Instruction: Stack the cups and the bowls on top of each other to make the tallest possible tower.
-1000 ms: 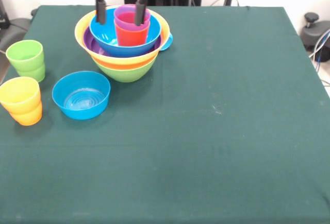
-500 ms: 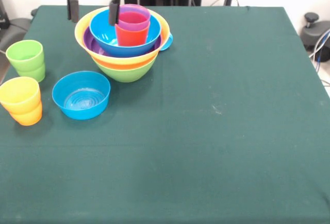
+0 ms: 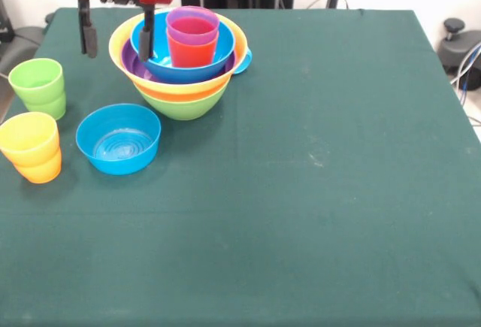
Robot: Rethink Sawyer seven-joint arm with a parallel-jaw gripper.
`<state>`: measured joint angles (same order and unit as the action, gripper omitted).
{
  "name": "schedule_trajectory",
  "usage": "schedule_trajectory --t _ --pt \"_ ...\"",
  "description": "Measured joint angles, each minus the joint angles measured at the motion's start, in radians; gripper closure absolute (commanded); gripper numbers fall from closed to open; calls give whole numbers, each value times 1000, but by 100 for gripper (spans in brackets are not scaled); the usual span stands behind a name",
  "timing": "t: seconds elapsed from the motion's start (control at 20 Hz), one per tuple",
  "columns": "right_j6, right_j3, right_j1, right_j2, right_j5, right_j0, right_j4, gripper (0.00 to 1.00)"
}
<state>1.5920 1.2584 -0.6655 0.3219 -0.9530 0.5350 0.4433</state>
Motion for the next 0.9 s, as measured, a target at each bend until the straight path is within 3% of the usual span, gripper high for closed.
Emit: schedule_trajectory --t 0.5,0.9 --pt "0 3 65 -3 118 30 0 0" --pt "0 3 78 -3 143 32 0 0"
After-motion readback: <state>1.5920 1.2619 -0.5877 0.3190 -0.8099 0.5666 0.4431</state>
